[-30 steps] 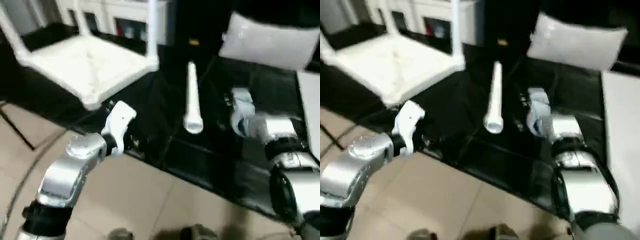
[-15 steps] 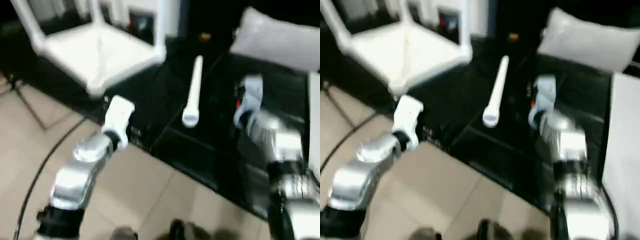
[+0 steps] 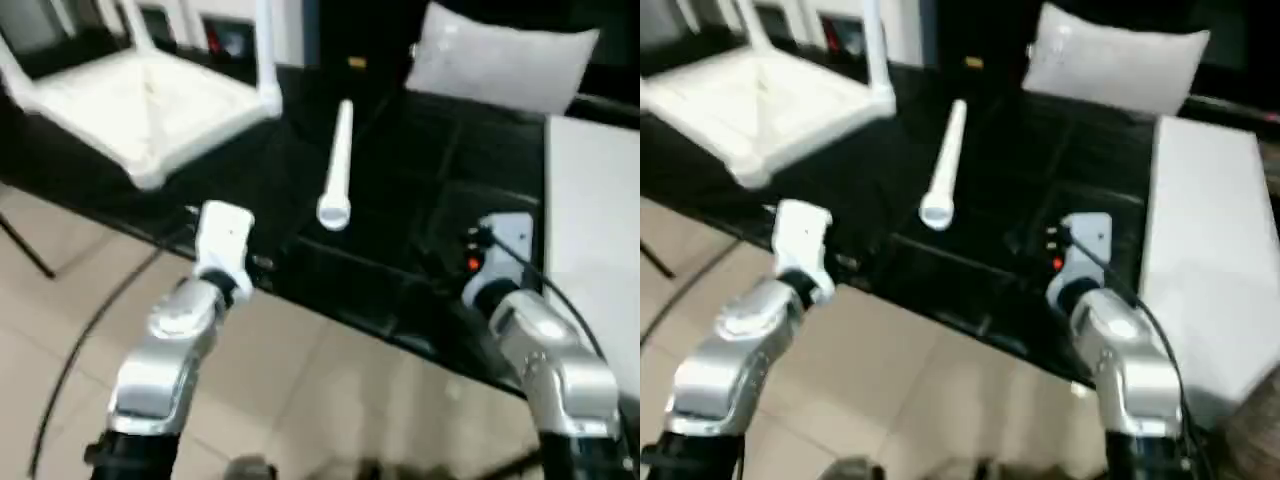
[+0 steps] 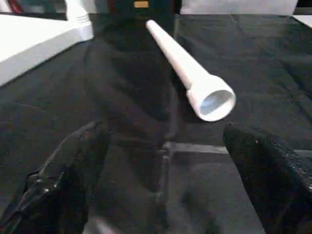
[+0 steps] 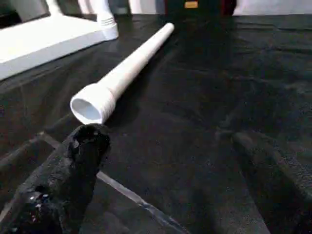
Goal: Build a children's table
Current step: Move to table
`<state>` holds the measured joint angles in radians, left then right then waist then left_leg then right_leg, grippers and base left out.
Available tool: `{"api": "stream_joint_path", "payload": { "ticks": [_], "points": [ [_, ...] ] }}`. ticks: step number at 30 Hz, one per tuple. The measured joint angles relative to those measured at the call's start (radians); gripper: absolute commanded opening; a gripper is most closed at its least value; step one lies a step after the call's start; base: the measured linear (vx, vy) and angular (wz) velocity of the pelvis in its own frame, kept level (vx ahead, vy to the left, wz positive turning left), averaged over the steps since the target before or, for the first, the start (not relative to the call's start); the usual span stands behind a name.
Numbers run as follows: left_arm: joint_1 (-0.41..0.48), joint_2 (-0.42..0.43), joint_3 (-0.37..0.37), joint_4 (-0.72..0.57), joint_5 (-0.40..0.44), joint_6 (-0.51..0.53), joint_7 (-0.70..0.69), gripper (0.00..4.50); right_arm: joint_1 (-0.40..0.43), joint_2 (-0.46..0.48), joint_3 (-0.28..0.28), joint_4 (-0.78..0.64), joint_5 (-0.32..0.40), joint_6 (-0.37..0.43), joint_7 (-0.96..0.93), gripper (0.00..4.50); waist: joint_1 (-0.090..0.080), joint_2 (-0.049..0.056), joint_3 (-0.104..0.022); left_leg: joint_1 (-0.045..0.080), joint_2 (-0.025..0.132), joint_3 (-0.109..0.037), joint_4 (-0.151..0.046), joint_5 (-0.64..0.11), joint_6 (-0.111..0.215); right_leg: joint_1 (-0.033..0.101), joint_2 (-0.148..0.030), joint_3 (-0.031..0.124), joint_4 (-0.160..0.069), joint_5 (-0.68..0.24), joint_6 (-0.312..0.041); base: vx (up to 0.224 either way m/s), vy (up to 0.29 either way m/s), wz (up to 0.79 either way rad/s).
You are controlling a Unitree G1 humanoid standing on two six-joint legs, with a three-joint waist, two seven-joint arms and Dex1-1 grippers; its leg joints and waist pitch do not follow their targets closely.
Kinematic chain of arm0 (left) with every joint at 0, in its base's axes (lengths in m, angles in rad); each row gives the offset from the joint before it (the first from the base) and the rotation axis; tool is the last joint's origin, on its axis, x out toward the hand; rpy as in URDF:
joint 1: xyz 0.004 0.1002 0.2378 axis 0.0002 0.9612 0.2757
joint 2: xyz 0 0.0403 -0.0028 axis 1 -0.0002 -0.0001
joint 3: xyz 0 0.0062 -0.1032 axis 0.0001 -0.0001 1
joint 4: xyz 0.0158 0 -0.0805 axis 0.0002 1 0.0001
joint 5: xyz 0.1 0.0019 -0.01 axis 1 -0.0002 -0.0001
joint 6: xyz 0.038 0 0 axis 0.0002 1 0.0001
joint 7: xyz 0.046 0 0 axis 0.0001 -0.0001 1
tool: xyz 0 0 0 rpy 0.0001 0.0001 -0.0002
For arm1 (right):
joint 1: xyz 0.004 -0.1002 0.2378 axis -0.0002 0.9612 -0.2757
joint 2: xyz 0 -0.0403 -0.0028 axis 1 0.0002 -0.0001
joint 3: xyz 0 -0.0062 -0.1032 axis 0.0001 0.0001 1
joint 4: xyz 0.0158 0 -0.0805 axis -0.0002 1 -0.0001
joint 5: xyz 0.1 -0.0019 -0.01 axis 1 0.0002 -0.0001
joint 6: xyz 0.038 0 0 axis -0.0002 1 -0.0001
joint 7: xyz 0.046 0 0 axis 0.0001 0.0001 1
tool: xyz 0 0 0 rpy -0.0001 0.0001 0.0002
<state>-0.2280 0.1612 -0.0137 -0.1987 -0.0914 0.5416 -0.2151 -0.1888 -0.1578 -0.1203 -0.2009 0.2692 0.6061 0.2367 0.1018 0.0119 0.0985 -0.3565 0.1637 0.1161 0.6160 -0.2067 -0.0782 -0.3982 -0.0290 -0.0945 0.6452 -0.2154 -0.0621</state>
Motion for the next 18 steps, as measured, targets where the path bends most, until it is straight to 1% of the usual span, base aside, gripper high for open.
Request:
{"api": "stream_joint_path", "payload": {
  "ticks": [1,2,3,4,5,6,7,8,10,11,12,13,14,15,16,17,18],
  "points": [
    [0.000,0.002,-0.001,0.000,0.002,-0.002,0.000,4.24,0.005,0.000,0.000,-0.006,0.001,0.006,-0.009,4.50,0.003,-0.001,0.000,-0.003,-0.006,0.000,0.009,-0.001,0.018,0.001,-0.009,0.002,0.000,0.003,0.004,-0.023,0.087,-0.02],
    [0.000,0.001,-0.002,0.000,0.003,-0.002,0.001,4.24,0.010,0.000,0.000,-0.014,0.001,0.015,-0.013,4.50,0.008,0.001,-0.001,-0.008,-0.011,0.000,0.022,-0.008,0.031,0.001,-0.015,0.002,0.001,0.005,0.009,-0.017,0.120,0.02],
    [0.000,0.001,-0.002,0.000,0.005,-0.001,0.005,4.24,0.012,-0.001,-0.001,-0.016,0.001,0.020,-0.015,4.50,0.014,0.004,-0.002,-0.014,-0.014,-0.004,0.038,-0.016,0.043,0.001,-0.021,0.004,0.001,0.007,0.016,-0.019,0.163,0.04],
    [0.000,0.001,-0.002,0.000,0.012,-0.001,0.017,4.24,0.012,0.000,0.001,-0.016,0.001,0.025,-0.018,4.50,0.020,0.010,-0.003,-0.021,-0.014,-0.014,0.048,-0.022,0.054,0.002,-0.028,0.004,0.001,0.010,0.025,-0.019,0.163,0.04],
    [0.001,0.002,-0.001,0.001,0.017,0.000,0.024,4.24,0.013,0.002,0.001,-0.016,-0.001,0.026,-0.021,4.50,0.020,0.013,-0.003,-0.023,-0.018,-0.011,0.048,-0.023,0.043,0.004,-0.033,0.004,-0.003,0.011,0.028,-0.016,0.187,0.08],
    [0.001,0.004,0.001,0.002,0.021,0.000,0.026,4.24,0.014,0.007,0.006,-0.016,-0.001,0.027,-0.022,4.50,0.010,0.016,-0.004,-0.019,-0.020,-0.004,0.043,-0.021,0.048,0.006,-0.032,0.007,-0.016,0.012,0.025,-0.011,0.199,0.08],
    [0.003,0.007,0.009,0.002,0.022,0.001,0.027,4.24,0.012,0.020,0.021,-0.016,-0.001,0.029,-0.022,4.50,0.006,0.018,-0.004,-0.021,-0.025,-0.001,0.032,-0.017,0.058,0.008,-0.030,0.013,-0.033,0.013,0.007,-0.011,0.199,0.08],
    [0.004,0.006,0.016,0.002,0.022,0.006,0.030,4.24,0.011,0.028,0.034,-0.018,-0.001,0.032,-0.022,4.50,-0.001,0.018,-0.004,-0.024,-0.030,0.001,0.030,-0.017,0.064,0.007,-0.030,0.018,-0.031,0.010,-0.008,-0.023,0.205,0.04],
    [0.003,0.007,0.027,0.005,0.021,0.015,0.037,4.24,0.012,0.028,0.046,-0.027,-0.001,0.039,-0.024,4.50,-0.019,0.016,-0.005,-0.030,-0.043,0.006,0.031,-0.017,0.074,0.005,-0.033,0.033,-0.035,0.012,-0.010,-0.045,0.171,0.05],
    [0.004,0.000,0.032,0.008,0.018,0.015,0.041,4.24,0.012,0.027,0.047,-0.028,-0.002,0.042,-0.026,4.50,-0.025,0.015,-0.005,-0.030,-0.048,0.010,0.031,-0.016,0.075,0.005,-0.040,0.037,-0.038,0.017,-0.004,-0.050,0.128,0.03],
    [0.003,-0.008,0.039,0.010,0.013,0.014,0.046,4.24,0.014,0.027,0.048,-0.029,-0.002,0.045,-0.030,4.50,-0.032,0.010,-0.004,-0.029,-0.053,0.014,0.030,-0.016,0.075,0.004,-0.051,0.038,-0.045,0.025,0.011,-0.043,0.065,0.02],
    [0.003,-0.015,0.044,0.010,0.007,0.011,0.048,4.24,0.017,0.026,0.049,-0.030,-0.003,0.047,-0.033,4.50,-0.042,0.008,-0.004,-0.028,-0.054,0.020,0.029,-0.016,0.075,0.005,-0.054,0.043,-0.050,0.032,0.032,-0.043,0.065,0.02],
    [0.003,-0.018,0.043,0.010,0.006,0.009,0.046,4.24,0.020,0.024,0.049,-0.031,-0.003,0.049,-0.033,4.50,-0.048,0.007,-0.004,-0.026,-0.055,0.025,0.026,-0.016,0.075,0.005,-0.058,0.044,-0.051,0.029,0.047,0.000,0.000,0.00],
    [0.003,-0.018,0.036,0.010,0.005,0.009,0.045,4.24,0.022,0.021,0.050,-0.031,-0.004,0.051,-0.033,4.50,-0.054,0.007,-0.003,-0.025,-0.055,0.028,0.024,-0.016,0.074,0.003,-0.060,0.044,-0.051,0.024,0.056,0.000,0.000,0.00],
    [0.003,-0.016,0.034,0.010,0.004,0.009,0.043,4.24,0.023,0.016,0.050,-0.031,-0.005,0.059,-0.032,4.50,-0.065,0.007,-0.003,-0.023,-0.055,0.029,0.019,-0.016,0.074,0.003,-0.062,0.043,-0.053,0.016,0.070,0.000,0.000,0.00],
    [0.003,-0.015,0.034,0.010,0.004,0.009,0.043,4.24,0.025,0.007,0.054,-0.031,-0.006,0.063,-0.028,4.50,-0.071,0.006,-0.003,-0.019,-0.055,0.029,0.015,-0.016,0.074,0.005,-0.062,0.040,-0.057,0.012,0.076,0.000,0.000,0.00],
    [0.003,-0.015,0.034,0.010,0.004,0.009,0.043,4.24,0.027,-0.002,0.055,-0.031,-0.008,0.065,-0.024,4.50,-0.078,0.007,0.000,-0.011,-0.054,0.028,0.009,-0.017,0.074,0.013,-0.063,0.034,-0.065,0.011,0.077,0.000,0.000,0.00]
  ]
}}
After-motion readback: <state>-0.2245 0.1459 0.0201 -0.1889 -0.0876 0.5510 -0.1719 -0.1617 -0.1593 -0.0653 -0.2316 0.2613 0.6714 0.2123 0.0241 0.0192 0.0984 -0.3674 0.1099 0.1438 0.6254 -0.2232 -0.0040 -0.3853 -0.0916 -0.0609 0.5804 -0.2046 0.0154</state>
